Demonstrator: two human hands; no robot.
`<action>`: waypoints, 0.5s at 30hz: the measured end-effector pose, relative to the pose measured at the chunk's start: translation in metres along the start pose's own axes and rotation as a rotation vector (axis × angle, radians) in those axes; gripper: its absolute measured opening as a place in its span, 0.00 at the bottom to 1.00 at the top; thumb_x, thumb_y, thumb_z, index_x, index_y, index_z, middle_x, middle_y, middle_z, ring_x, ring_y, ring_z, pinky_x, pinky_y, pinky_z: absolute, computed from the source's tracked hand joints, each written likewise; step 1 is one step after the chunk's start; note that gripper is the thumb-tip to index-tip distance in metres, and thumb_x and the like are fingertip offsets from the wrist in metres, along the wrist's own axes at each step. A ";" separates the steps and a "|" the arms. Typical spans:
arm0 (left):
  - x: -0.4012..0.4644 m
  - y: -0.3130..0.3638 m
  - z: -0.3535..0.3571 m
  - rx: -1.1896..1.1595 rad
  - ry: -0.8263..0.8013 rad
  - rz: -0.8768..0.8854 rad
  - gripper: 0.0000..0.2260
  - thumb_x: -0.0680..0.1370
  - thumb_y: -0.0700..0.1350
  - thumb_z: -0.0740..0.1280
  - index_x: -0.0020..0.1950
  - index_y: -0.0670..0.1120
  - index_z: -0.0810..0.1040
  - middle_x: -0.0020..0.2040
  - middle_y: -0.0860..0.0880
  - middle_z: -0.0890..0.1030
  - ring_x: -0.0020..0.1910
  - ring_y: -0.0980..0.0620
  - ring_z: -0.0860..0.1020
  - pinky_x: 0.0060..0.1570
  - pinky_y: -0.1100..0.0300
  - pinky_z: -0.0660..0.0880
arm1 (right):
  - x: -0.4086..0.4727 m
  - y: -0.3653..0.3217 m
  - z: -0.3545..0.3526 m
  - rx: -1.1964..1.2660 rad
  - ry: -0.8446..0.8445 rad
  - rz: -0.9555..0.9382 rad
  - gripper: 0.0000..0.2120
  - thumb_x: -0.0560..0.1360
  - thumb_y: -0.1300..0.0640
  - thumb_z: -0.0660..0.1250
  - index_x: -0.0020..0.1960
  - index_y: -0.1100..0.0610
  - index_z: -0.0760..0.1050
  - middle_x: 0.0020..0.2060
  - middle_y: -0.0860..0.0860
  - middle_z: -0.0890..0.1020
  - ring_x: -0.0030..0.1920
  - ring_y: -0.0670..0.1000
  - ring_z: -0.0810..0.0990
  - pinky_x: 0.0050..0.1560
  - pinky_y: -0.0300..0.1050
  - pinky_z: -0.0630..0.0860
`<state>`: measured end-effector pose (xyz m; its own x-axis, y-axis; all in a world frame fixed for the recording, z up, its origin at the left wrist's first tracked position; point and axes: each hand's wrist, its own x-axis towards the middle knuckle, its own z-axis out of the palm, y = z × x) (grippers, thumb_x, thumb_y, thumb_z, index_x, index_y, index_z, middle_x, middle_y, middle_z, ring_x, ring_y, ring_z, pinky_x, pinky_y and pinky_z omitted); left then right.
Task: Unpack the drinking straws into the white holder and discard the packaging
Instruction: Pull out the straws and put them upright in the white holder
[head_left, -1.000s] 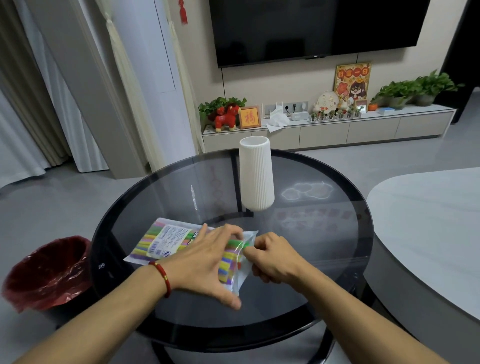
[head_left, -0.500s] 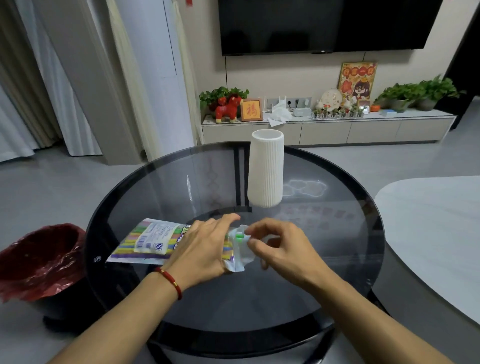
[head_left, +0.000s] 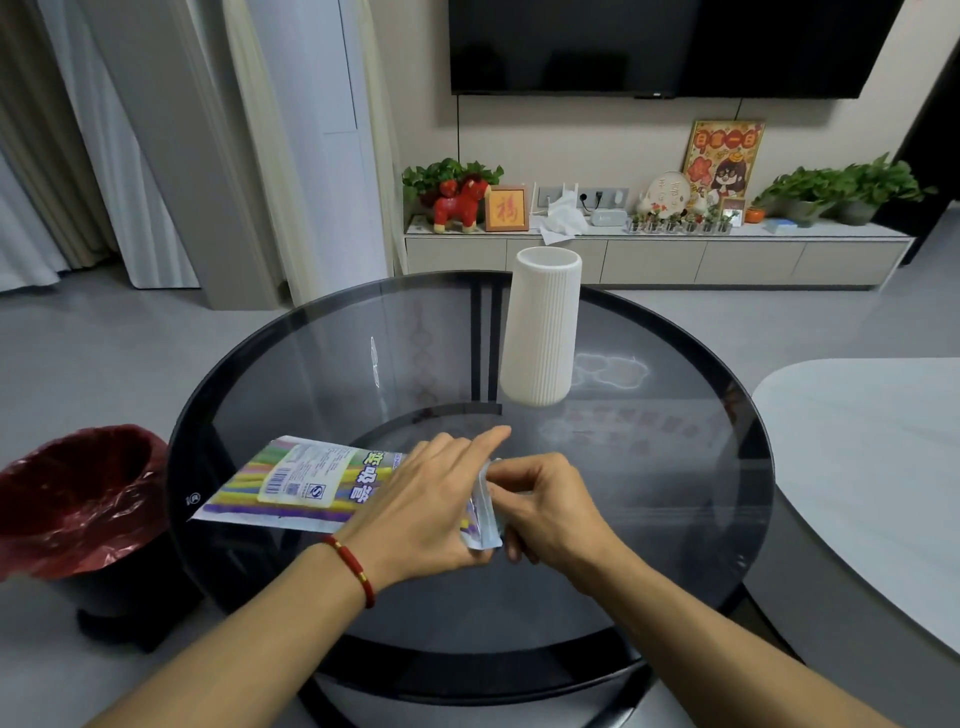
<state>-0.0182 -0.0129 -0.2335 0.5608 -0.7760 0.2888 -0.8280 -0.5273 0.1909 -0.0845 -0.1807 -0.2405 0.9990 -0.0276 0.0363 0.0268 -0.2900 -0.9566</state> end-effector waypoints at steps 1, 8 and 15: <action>0.000 0.000 0.001 0.007 -0.004 -0.008 0.44 0.67 0.60 0.70 0.79 0.51 0.55 0.64 0.53 0.75 0.59 0.52 0.71 0.62 0.55 0.69 | 0.001 0.001 0.001 0.008 0.043 0.002 0.09 0.79 0.53 0.69 0.44 0.52 0.87 0.32 0.54 0.87 0.21 0.49 0.77 0.21 0.39 0.69; -0.009 -0.018 -0.001 0.098 0.029 -0.094 0.37 0.70 0.65 0.66 0.76 0.57 0.61 0.65 0.56 0.74 0.61 0.52 0.71 0.62 0.54 0.68 | 0.002 0.012 -0.054 0.147 0.104 0.076 0.09 0.76 0.64 0.75 0.55 0.56 0.87 0.36 0.56 0.87 0.29 0.51 0.79 0.28 0.43 0.78; -0.007 -0.010 0.004 0.095 -0.019 -0.094 0.34 0.70 0.64 0.66 0.73 0.60 0.61 0.67 0.58 0.70 0.62 0.53 0.70 0.63 0.52 0.66 | -0.004 0.020 -0.056 0.155 0.036 0.103 0.11 0.78 0.59 0.74 0.60 0.54 0.80 0.51 0.58 0.85 0.41 0.55 0.86 0.36 0.49 0.84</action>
<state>-0.0138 -0.0039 -0.2407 0.6362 -0.7277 0.2562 -0.7684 -0.6275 0.1258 -0.0904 -0.2399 -0.2438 0.9948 -0.0846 -0.0565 -0.0674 -0.1329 -0.9888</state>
